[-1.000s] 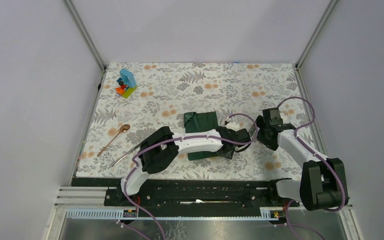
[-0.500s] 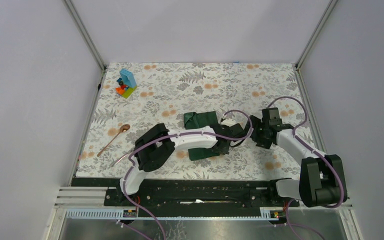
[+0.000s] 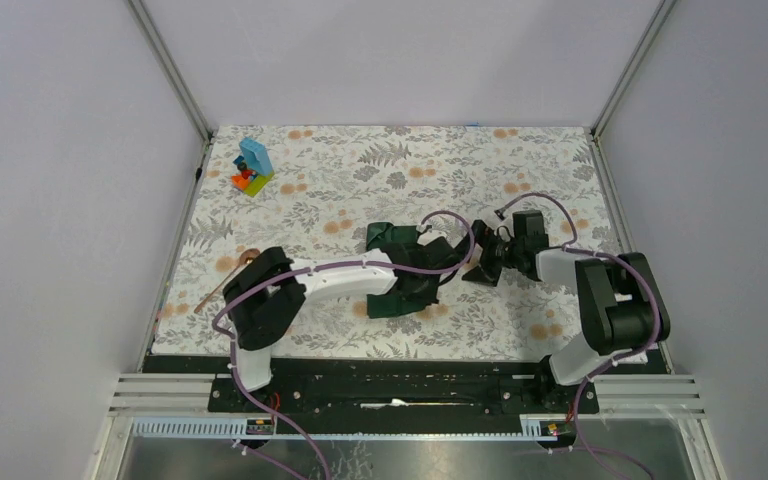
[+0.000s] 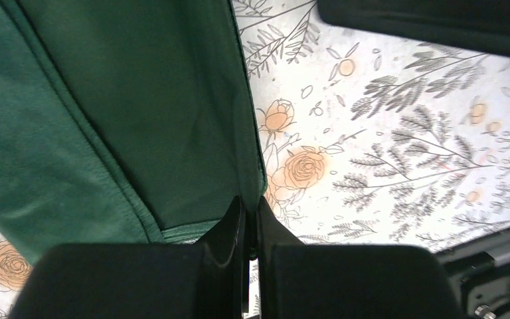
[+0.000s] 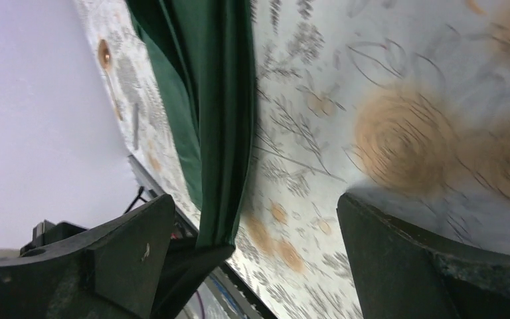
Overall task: Fold the napkin into a case and place the utensils inside
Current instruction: Pick up the 2/3-rectangle-folded napkin from the center of the board.
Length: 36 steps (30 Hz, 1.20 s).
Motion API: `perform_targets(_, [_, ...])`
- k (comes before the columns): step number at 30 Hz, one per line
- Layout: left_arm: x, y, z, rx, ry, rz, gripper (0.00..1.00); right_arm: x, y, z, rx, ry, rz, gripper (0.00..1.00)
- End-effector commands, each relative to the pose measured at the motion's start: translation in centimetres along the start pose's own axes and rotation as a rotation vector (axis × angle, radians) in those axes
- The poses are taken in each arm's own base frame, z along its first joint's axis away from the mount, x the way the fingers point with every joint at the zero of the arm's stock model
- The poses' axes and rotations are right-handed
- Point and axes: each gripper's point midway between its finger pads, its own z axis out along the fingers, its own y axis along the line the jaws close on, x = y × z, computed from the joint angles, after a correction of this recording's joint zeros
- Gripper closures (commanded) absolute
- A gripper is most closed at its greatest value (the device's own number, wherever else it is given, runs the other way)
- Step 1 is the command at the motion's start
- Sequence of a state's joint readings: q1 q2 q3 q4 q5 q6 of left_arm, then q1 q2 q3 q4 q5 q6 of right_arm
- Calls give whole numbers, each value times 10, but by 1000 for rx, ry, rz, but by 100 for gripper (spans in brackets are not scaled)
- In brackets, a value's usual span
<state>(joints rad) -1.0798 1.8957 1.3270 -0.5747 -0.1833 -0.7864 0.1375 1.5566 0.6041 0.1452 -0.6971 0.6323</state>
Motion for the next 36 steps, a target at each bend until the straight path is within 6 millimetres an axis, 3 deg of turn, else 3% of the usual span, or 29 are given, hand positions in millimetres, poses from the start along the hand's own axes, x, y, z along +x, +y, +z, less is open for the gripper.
perform_targets(1, [-21, -16, -27, 118, -77, -35, 100, -10, 34, 19, -140, 19, -12, 0])
perform_targets(9, [-21, -11, -35, 133, -82, -41, 100, -8, 44, 56, -168, 56, 39, 1])
perform_targets(17, [-18, -11, -39, 153, -81, -45, 100, -34, 31, 74, -93, -20, 22, 17])
perform_targets(25, [-18, -12, -43, 168, -85, -47, 100, -56, 29, 83, -79, -84, 13, 43])
perform_targets(36, [-15, -14, -41, 177, -74, -40, 100, -63, 32, 80, -80, -109, -9, 57])
